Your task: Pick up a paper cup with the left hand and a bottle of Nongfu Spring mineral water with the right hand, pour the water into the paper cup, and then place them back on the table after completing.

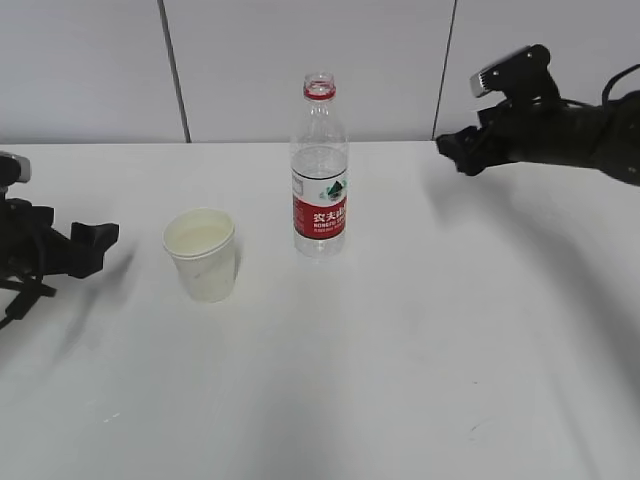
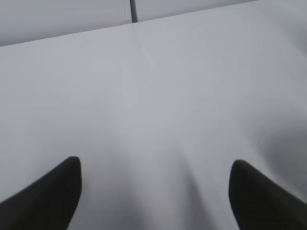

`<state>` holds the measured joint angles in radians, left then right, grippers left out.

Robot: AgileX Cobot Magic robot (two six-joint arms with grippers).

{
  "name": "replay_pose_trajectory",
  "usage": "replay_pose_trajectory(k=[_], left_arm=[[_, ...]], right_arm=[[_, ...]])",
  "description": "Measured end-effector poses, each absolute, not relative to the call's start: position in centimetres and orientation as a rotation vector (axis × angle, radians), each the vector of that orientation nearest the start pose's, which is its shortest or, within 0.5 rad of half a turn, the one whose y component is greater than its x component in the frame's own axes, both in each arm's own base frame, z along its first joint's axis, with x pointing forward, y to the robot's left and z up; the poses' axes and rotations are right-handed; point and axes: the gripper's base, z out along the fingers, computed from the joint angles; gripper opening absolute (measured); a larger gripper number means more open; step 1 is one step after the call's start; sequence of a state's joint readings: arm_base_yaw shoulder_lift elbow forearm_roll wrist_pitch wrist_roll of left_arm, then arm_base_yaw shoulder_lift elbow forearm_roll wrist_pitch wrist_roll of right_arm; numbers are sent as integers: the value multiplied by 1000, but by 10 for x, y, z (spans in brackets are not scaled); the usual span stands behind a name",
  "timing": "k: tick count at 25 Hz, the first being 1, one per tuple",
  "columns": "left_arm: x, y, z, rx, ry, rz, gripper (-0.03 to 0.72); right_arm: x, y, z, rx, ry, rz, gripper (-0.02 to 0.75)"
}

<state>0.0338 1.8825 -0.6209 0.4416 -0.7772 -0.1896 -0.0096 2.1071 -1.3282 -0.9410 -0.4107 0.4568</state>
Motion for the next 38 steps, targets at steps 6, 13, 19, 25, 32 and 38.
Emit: replay_pose_trajectory(k=[6, 13, 19, 25, 32, 38], left_arm=[[342, -5, 141, 301, 2142, -40, 574], [359, 0, 179, 225, 2407, 151, 568], [368, 8, 221, 65, 2653, 271, 561], [369, 4, 258, 34, 2809, 205, 558], [370, -11, 297, 91, 2838, -25, 554], [364, -13, 323, 136, 2819, -39, 554]], right_arm=[[465, -11, 196, -449, 2137, -347, 596], [456, -41, 218, -202, 2415, -666, 595], [447, -40, 242, -147, 2653, -612, 595], [441, -29, 283, -129, 2792, -425, 595], [445, -13, 328, -122, 2686, -170, 594], [440, -3, 340, -117, 2666, -19, 594]])
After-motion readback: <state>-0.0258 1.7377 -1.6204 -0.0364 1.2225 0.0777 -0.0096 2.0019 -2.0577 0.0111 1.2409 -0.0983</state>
